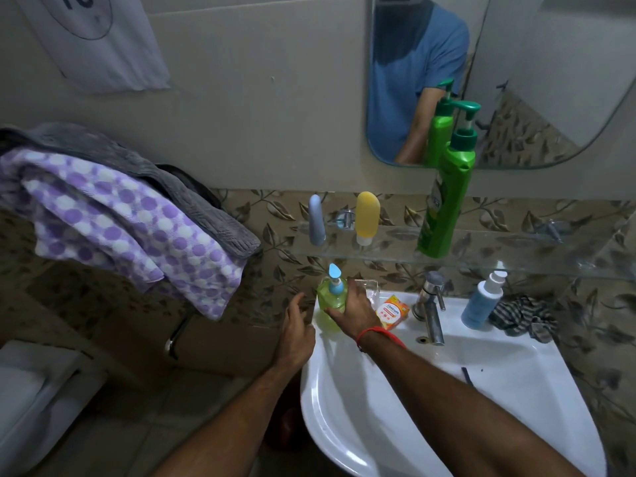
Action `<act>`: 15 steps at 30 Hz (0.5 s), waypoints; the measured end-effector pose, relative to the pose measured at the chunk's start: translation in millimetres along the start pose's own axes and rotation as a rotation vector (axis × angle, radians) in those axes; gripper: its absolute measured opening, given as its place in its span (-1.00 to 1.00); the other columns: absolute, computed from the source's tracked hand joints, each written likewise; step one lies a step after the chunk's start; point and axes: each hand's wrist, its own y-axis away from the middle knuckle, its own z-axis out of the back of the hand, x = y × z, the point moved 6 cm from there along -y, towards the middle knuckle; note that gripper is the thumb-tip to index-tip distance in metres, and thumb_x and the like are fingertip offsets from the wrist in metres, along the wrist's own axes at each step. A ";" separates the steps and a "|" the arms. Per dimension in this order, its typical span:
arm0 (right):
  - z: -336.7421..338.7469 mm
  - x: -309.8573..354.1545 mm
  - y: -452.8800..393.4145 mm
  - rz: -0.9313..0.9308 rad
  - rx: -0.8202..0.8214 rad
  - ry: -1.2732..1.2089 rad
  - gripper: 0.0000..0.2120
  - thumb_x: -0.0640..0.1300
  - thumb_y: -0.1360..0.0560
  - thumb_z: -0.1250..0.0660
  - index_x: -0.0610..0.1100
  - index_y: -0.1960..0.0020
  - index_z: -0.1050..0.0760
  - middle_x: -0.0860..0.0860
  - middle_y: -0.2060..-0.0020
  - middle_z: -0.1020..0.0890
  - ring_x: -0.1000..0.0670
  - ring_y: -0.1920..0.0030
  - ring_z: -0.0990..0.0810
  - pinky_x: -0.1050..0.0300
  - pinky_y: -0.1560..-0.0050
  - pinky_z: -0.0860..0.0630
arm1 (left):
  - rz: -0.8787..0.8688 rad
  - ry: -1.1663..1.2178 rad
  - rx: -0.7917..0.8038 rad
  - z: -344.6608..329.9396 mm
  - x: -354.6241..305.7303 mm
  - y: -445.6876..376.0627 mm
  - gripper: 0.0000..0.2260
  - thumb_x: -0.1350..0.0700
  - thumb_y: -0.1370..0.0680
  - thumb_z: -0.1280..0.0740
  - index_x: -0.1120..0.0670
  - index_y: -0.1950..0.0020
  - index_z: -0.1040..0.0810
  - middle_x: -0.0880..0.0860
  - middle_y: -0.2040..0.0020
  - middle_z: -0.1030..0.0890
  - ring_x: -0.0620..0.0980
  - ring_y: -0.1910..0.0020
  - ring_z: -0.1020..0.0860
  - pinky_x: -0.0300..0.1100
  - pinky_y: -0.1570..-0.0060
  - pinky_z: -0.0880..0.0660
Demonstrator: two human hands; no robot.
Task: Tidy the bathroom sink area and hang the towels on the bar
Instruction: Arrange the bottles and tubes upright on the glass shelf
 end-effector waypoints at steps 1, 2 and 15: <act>0.9 0.9 0.6 0.016 -0.023 -0.024 -0.31 0.10 -0.45 -0.45 -0.16 -0.44 -0.27 -0.21 -0.35 -0.45 -0.24 -0.34 -0.47 -0.08 -0.28 -0.46 | -0.009 -0.009 0.002 2.8 -0.6 3.2 -0.36 0.44 -0.50 -0.24 0.15 -0.57 -0.21 0.22 -0.48 -0.35 0.15 -0.37 -0.51 0.17 -0.35 -0.47; 2.7 0.9 2.3 0.032 -0.043 -0.048 -0.36 0.09 -0.44 -0.45 -0.16 -0.38 -0.34 -0.19 -0.29 -0.50 -0.22 -0.29 -0.50 -0.03 -0.24 -0.47 | -0.018 -0.019 -0.002 5.5 -1.8 6.1 -0.36 0.43 -0.50 -0.24 0.14 -0.57 -0.22 0.20 -0.50 -0.33 0.12 -0.38 -0.50 0.16 -0.36 -0.46; 107.3 3.1 96.2 0.329 -0.400 -0.171 -0.25 0.21 -0.34 -0.46 0.09 -0.46 -0.29 0.14 -0.26 -0.49 0.11 -0.26 -0.51 0.05 -0.20 -0.55 | -0.438 -0.053 0.029 -41.5 -52.6 50.1 -0.32 -0.28 -0.52 -0.37 -0.16 -0.54 -0.16 -0.16 -0.43 -0.40 -0.11 -0.42 -0.42 -0.09 -0.39 -0.43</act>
